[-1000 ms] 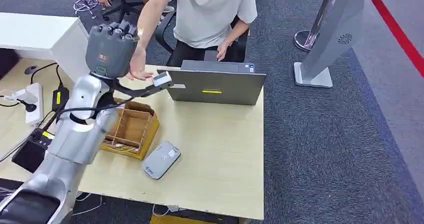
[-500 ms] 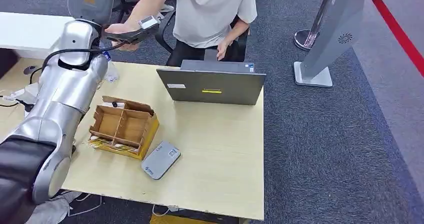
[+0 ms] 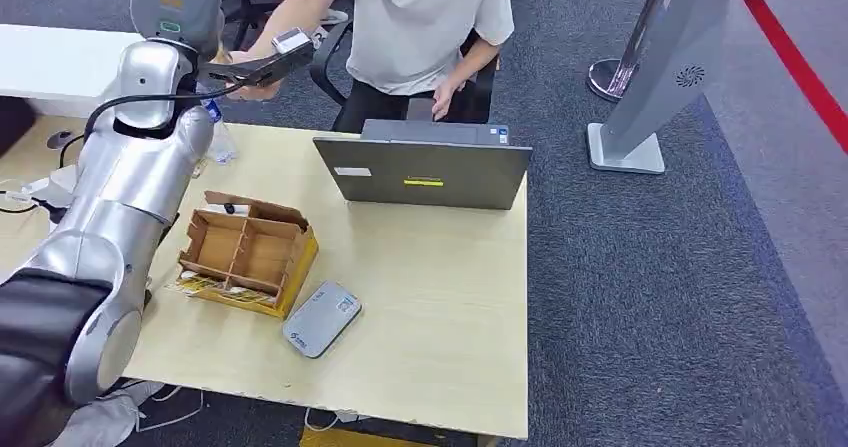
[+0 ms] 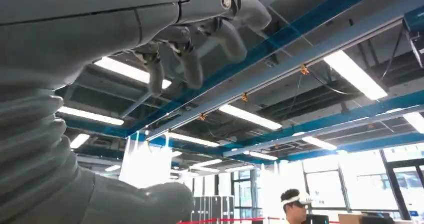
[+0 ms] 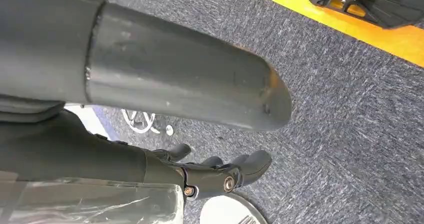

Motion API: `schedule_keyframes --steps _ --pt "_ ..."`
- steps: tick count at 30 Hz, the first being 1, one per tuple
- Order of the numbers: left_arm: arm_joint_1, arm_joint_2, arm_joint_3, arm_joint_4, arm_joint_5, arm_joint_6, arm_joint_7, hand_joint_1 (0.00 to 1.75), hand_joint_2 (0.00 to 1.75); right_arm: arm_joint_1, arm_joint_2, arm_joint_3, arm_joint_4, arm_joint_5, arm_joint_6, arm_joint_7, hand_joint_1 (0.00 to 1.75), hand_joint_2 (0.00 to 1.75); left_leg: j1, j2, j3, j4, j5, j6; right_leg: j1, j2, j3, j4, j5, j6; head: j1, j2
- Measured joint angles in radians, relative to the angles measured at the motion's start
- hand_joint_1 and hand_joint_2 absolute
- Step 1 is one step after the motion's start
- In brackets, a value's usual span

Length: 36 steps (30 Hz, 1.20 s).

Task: Pass the card to the sensor for recognition and then transmit it.

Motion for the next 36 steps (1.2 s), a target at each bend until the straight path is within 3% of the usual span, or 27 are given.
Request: schedule_keyframes --steps 5,8,10,13,21,25,28,31,36 --pt "0.005 -0.001 0.003 0.000 0.011 -0.009 -0.009 0.00 1.75 0.001 0.000 0.000 0.000 -0.001 0.000 0.000 0.00 0.00 0.000 0.000 0.000 0.000 0.000 0.000 0.000 0.000 0.000 0.000 0.000 0.000 0.000 0.000" --pt "0.027 -0.010 0.006 -0.015 0.071 -0.060 -0.050 0.00 1.75 0.004 0.000 -0.001 0.000 -0.008 -0.002 -0.005 0.00 0.00 0.000 0.000 0.000 0.000 0.000 0.000 0.000 0.000 0.000 0.000 0.000 0.000 0.000 0.000" --pt "0.073 -0.013 0.006 -0.087 0.138 -0.125 -0.077 0.00 1.75 0.011 0.000 -0.006 0.000 -0.025 -0.008 -0.014 0.00 0.00 0.000 0.000 0.000 0.000 0.000 0.000 0.000 0.000 0.000 0.000 0.000 0.000 0.000 0.000" --pt "0.156 -0.014 0.006 -0.237 0.185 -0.193 -0.068 0.00 1.75 0.024 0.000 -0.019 0.000 -0.036 -0.016 -0.024 0.00 0.00 0.000 0.000 -0.001 0.000 0.000 0.000 0.000 0.000 -0.001 0.000 0.000 0.000 0.000 0.000" --pt "0.232 -0.008 0.005 -0.397 0.216 -0.215 -0.085 0.00 1.75 0.033 0.000 -0.030 0.000 -0.044 -0.020 -0.025 0.00 0.00 0.000 0.000 -0.002 0.000 0.000 0.000 0.000 0.000 -0.002 0.000 0.000 0.000 0.000 0.000" --pt "0.370 0.034 -0.028 -0.606 0.233 -0.229 -0.105 0.00 1.75 0.045 0.000 -0.055 0.000 -0.079 -0.035 -0.040 0.00 0.00 0.000 0.001 -0.002 -0.001 -0.001 0.000 0.000 0.001 -0.001 0.000 -0.001 0.000 0.000 0.000" --pt "0.504 0.096 -0.060 -0.769 0.219 -0.198 -0.109 0.00 1.75 0.052 0.000 -0.074 0.000 -0.098 -0.043 -0.041 0.00 0.00 0.000 0.003 -0.002 -0.001 -0.002 0.000 0.000 0.003 -0.002 0.000 -0.002 0.001 0.000 0.000" --pt "0.680 0.181 -0.064 -0.930 0.178 -0.097 -0.123 0.00 1.75 0.057 0.000 -0.093 0.000 -0.113 -0.052 -0.041 0.00 0.00 0.000 0.006 -0.001 -0.002 -0.005 -0.001 0.000 0.006 -0.002 0.000 -0.004 -0.001 -0.002 0.000" --pt "0.983 0.273 -0.060 -1.109 0.086 0.049 -0.148 0.00 1.75 0.063 0.000 -0.125 0.000 -0.130 -0.064 -0.039 0.00 0.00 0.000 0.006 0.000 -0.002 -0.007 -0.002 0.000 0.006 -0.002 0.000 -0.006 -0.001 -0.002 0.000"
